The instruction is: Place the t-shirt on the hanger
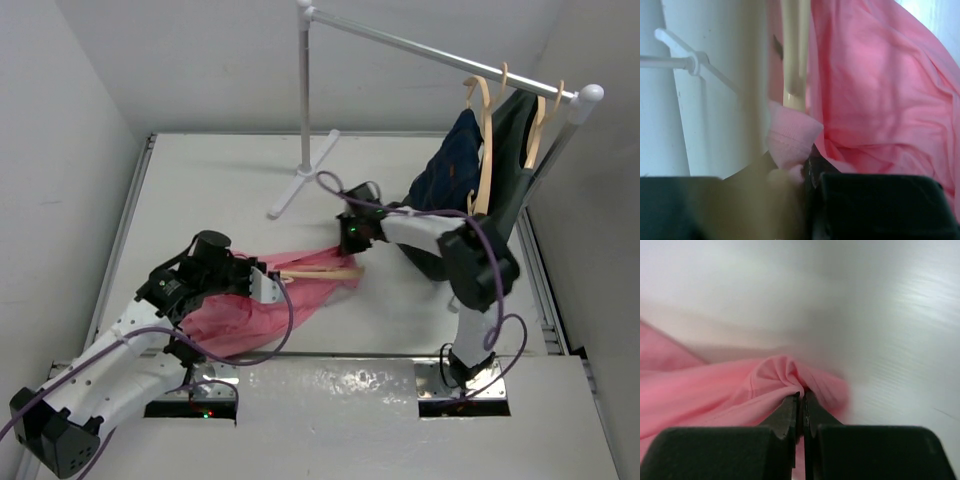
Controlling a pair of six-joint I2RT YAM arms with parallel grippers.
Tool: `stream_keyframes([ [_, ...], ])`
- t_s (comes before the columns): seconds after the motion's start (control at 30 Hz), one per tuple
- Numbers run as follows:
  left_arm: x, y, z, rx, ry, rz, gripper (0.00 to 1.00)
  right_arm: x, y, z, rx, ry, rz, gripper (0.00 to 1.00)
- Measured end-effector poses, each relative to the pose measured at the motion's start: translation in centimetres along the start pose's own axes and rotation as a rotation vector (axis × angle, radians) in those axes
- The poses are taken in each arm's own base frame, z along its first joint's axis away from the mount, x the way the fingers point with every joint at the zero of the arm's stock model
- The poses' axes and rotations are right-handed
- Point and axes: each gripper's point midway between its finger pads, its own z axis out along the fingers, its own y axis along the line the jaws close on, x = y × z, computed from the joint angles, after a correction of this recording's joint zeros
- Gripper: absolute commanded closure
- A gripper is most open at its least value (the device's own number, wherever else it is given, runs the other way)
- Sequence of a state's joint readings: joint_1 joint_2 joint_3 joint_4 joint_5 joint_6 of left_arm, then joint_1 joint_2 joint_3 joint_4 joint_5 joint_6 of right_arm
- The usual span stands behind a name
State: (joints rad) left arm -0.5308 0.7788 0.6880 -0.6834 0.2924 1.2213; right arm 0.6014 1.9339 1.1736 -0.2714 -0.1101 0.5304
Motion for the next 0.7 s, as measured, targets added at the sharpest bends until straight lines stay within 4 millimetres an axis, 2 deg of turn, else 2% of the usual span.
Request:
stream_keyframes([
  [0.07,-0.3,0.7,-0.2,-0.037,-0.012,-0.032,1.0,-0.6,-3.4,-2.6,0.06,-0.065,0.084,1.0],
  [0.1,-0.5,1.1,-0.2,-0.057,-0.017,-0.049,1.0,-0.7,-4.0,-3.7,0.075,-0.096,0.102,1.0],
  [0.2,-0.9,2.1,-0.5,-0.088,-0.022,-0.108,1.0,-0.4,-4.2,-6.2,0.095,-0.178,0.101,1.0],
  [0.3,-1.2,3.2,-0.8,-0.123,-0.027,-0.143,1.0,0.8,-4.6,-7.5,0.107,-0.219,0.116,1.0],
  [0.47,0.4,3.5,0.0,-0.131,0.053,-0.175,1.0,2.5,-6.3,-9.9,0.14,-0.295,0.178,1.0],
  [0.7,1.2,5.1,1.2,-0.179,0.097,-0.213,1.0,1.1,-7.6,-12.6,0.215,-0.406,0.159,1.0],
])
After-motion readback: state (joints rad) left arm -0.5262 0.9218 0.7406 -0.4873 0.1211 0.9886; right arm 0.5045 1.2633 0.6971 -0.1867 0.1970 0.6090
